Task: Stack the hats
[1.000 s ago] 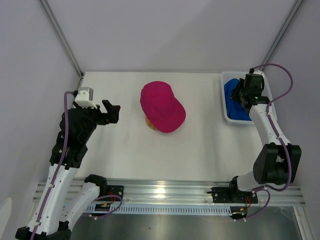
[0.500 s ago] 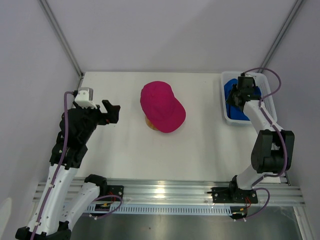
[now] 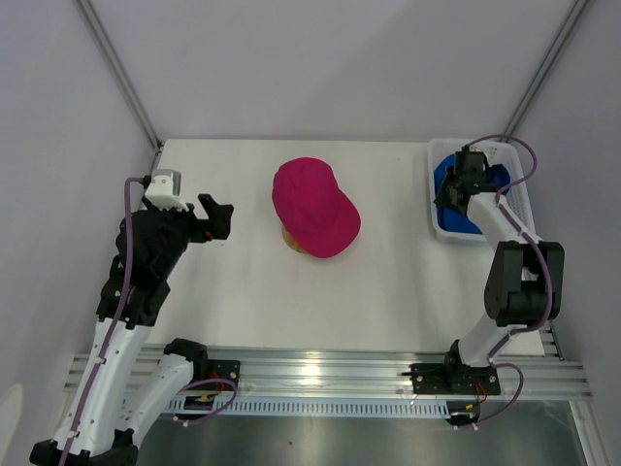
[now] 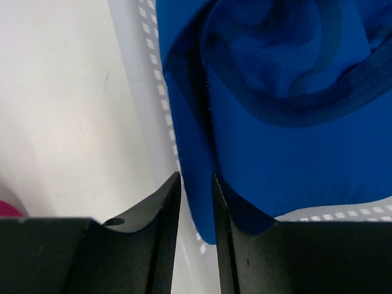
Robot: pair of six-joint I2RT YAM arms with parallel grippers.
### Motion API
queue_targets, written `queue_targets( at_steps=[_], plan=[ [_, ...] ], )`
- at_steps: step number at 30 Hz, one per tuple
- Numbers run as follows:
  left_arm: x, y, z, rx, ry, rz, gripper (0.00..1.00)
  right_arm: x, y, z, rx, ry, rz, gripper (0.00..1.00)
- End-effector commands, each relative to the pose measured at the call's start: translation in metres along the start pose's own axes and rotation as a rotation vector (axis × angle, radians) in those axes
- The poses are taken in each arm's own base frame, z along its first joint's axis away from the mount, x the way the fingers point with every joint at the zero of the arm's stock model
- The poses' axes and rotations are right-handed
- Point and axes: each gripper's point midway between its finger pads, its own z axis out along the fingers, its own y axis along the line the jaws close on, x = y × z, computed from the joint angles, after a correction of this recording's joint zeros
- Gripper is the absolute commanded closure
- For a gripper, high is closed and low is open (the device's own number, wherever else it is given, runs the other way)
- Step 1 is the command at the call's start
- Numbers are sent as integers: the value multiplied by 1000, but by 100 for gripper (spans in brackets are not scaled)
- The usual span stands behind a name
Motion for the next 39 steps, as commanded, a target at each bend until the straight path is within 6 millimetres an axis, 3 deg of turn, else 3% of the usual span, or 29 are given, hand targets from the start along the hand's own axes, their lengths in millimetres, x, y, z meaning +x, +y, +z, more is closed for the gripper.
queue_targets(
  at_steps=[1, 11, 16, 18, 20, 23, 26, 27, 28, 30, 32, 36, 39],
  plan=[
    [-17, -4, -3, 12, -41, 25, 1, -3, 8, 5, 24, -17, -54, 69],
    [-16, -4, -2, 13, -40, 26, 1, 2, -5, 19, 103, -9, -73, 85],
    [-17, -4, -3, 13, -41, 27, 0, 0, -9, 26, 133, -17, -94, 87],
    [-16, -4, -3, 13, -41, 27, 1, -3, -11, 27, 156, -8, -114, 99],
    [-18, -4, -3, 14, -44, 27, 0, -11, -6, 20, 139, -19, -120, 100],
    [-17, -4, -3, 13, -41, 29, 0, -44, 16, -14, 31, -124, -104, 100],
    [-19, 0, -5, -12, -54, 28, 1, -81, 38, -65, -107, -225, -67, 100],
    [-20, 1, -6, -13, -59, 29, 1, -91, 61, -84, -255, -245, -62, 100],
    [-20, 1, -6, -13, -59, 29, 1, -112, 59, -115, -320, -318, -33, 100],
    [-21, 0, -8, -10, -65, 29, 1, -133, 83, -155, -522, -397, 5, 100],
    [-22, -1, -8, -5, -67, 28, 0, -158, 91, -197, -632, -497, 41, 100],
    [-23, -3, -10, 7, -69, 27, 1, -171, 132, -256, -941, -507, 17, 100],
    [-25, -4, -10, 8, -74, 25, 1, -173, 155, -286, -1128, -491, 37, 100]
  ],
)
